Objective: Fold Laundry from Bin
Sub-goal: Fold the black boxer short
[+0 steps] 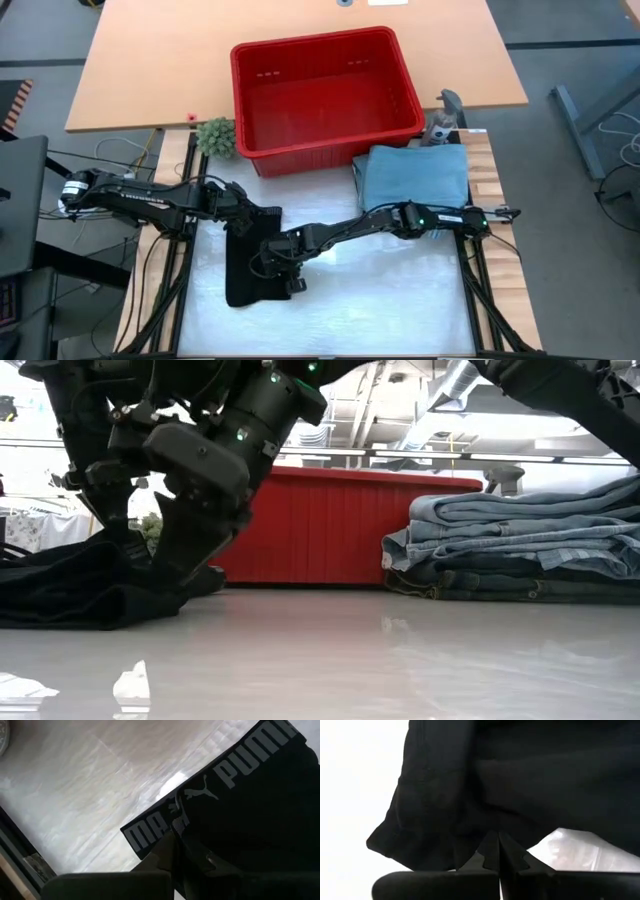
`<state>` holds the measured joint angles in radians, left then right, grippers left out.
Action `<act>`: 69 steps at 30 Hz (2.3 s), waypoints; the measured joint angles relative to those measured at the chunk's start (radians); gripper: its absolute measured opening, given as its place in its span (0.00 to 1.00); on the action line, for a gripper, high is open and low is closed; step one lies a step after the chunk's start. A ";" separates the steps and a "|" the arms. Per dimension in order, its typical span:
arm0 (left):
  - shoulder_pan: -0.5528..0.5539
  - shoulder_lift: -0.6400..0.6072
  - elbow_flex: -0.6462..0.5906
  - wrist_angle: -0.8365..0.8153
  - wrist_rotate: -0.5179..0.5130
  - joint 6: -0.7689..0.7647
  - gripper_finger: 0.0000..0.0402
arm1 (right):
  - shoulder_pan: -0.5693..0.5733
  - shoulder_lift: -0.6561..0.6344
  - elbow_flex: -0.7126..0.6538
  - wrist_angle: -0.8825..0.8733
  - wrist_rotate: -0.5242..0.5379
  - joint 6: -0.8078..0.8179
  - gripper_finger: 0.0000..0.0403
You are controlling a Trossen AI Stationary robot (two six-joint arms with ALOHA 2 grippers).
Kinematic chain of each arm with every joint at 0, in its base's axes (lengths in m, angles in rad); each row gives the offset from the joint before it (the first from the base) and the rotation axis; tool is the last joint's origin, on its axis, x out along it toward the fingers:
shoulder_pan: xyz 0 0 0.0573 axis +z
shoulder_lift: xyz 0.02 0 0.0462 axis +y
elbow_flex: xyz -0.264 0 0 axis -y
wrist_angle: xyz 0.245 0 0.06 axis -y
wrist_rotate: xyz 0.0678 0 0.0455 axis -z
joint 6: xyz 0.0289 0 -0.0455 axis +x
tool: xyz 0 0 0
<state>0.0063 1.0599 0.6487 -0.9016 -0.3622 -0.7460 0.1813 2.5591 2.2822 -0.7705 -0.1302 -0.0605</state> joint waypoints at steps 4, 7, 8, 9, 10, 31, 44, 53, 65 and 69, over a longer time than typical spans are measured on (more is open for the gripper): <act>0.000 0.000 0.000 0.001 0.000 0.000 0.00 | 0.009 -0.002 -0.029 0.010 0.001 0.026 0.04; 0.000 0.000 0.000 -0.002 0.000 0.001 0.00 | 0.010 -0.003 -0.029 -0.013 0.001 0.053 0.04; 0.000 0.000 0.000 -0.007 0.001 0.002 0.00 | 0.009 -0.003 -0.029 -0.019 0.004 0.059 0.04; 0.000 0.000 0.000 -0.014 0.002 0.009 0.00 | 0.009 -0.003 -0.029 -0.023 0.010 0.061 0.04; 0.000 0.000 0.000 -0.023 0.003 0.020 0.00 | 0.009 -0.003 -0.029 -0.028 0.012 0.062 0.04; -0.003 0.000 0.000 -0.061 -0.068 -0.003 0.06 | 0.020 -0.003 -0.030 -0.057 -0.001 0.079 0.04; -0.003 0.000 0.000 -0.225 -0.036 -0.229 0.47 | 0.028 -0.002 -0.030 -0.060 -0.003 0.082 0.04; -0.232 -0.130 -0.001 0.083 0.125 -0.435 0.51 | 0.031 -0.002 -0.030 -0.080 -0.004 0.095 0.04; -0.910 0.014 -0.068 0.305 -0.446 -1.104 0.40 | 0.030 -0.002 -0.031 -0.086 -0.004 0.086 0.04; -0.964 0.199 -0.068 0.361 -0.426 -1.220 0.28 | 0.024 -0.002 -0.031 -0.084 -0.010 0.082 0.04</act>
<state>-0.9576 1.2587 0.5812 -0.5407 -0.7878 -1.9661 0.2058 2.5576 2.2513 -0.8547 -0.1397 0.0217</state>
